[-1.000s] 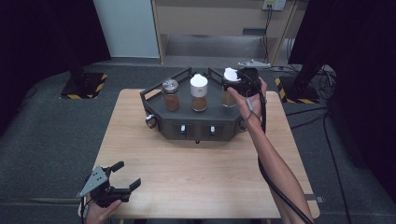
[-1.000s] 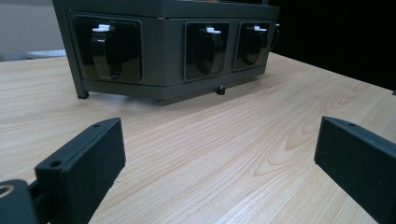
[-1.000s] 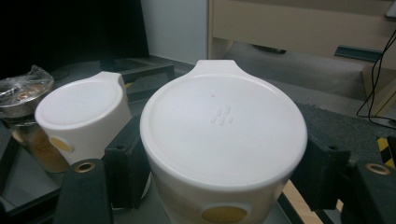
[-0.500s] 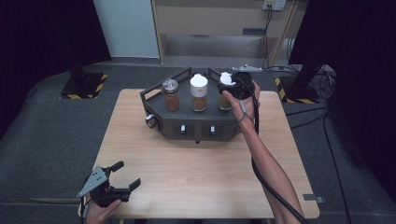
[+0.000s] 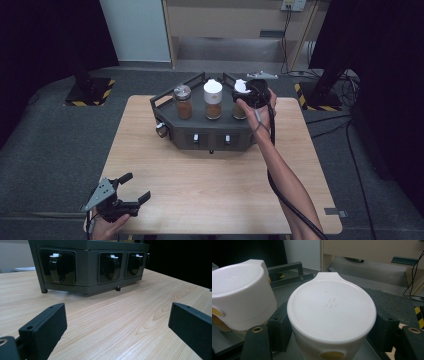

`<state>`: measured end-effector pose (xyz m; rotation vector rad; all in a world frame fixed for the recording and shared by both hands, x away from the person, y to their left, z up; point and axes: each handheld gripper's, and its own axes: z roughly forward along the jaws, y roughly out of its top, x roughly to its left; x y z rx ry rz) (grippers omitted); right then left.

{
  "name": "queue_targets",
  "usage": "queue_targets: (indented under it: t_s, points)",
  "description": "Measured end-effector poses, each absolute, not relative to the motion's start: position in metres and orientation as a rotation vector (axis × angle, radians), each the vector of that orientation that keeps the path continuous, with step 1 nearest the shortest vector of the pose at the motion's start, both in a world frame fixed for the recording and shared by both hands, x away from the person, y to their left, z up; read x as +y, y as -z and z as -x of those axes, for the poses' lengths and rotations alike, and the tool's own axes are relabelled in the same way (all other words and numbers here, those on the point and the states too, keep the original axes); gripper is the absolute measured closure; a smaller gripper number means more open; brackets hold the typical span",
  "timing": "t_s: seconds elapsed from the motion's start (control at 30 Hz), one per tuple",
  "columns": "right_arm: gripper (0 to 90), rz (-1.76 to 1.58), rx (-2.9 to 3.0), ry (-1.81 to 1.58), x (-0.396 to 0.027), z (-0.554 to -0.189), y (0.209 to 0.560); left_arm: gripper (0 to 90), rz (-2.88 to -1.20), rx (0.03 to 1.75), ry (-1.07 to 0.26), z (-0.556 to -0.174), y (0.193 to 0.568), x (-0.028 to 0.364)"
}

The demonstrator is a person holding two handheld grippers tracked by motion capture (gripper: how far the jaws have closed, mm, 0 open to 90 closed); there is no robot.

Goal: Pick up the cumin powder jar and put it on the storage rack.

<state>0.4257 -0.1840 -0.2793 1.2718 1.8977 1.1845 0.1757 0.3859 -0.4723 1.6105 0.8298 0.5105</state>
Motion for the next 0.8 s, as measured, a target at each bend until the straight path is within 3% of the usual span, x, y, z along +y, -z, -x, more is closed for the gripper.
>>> queue_targets:
  t_s: [0.2, 0.37, 0.53, 0.8]
  points:
    - [29.3, -1.27, 1.892, -1.191, -0.185, -0.425, 0.281, 0.5, -1.612, 0.829, -0.512, -0.176, 0.472, 0.386]
    - [15.3, -1.238, 1.847, -1.234, -0.19, -0.415, 0.276, 0.5, -1.617, 0.827, -0.51, -0.176, 0.472, 0.386]
    - [8.2, -1.161, 1.831, -1.28, -0.201, -0.398, 0.26, 0.5, -1.613, 0.825, -0.509, -0.176, 0.472, 0.385]
    - [6.2, -1.086, 1.854, -1.332, -0.212, -0.376, 0.239, 0.4, -1.618, 0.825, -0.51, -0.176, 0.471, 0.384]
